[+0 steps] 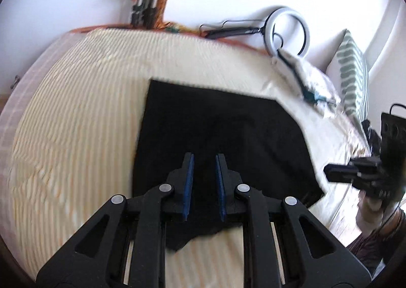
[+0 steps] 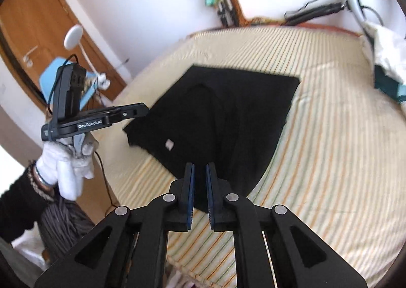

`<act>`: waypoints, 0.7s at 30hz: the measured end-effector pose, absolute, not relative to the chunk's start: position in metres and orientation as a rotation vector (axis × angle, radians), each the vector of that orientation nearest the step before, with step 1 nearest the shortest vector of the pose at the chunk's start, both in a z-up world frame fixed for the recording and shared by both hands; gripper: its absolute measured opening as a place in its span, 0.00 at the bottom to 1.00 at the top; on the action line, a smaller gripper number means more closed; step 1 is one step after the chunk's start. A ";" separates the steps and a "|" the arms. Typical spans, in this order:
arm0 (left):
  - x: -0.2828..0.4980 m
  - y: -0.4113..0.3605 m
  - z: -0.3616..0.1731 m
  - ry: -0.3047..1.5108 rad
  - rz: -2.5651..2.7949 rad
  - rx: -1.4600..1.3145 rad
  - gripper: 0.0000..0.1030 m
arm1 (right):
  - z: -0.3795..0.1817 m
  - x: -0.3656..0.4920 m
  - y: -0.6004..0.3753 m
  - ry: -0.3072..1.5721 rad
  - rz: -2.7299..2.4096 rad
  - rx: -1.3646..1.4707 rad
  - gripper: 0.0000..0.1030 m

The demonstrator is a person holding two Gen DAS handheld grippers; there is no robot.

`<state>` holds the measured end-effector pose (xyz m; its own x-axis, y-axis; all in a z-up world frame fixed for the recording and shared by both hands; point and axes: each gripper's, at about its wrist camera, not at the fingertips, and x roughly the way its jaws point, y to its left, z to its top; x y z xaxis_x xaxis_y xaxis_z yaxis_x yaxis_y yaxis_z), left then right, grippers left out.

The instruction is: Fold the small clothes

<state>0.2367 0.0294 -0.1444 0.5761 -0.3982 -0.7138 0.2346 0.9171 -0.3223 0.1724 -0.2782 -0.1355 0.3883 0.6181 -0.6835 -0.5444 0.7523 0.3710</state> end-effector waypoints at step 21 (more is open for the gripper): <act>0.279 -0.018 -0.159 0.911 -0.391 -0.105 0.18 | -0.168 0.197 -0.294 1.022 0.772 0.200 0.18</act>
<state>0.2794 -0.0176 -0.1585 0.5480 -0.3735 -0.7484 0.2859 0.9245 -0.2521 0.1971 -0.2939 -0.1680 0.2889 0.6619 -0.6917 -0.4844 0.7242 0.4908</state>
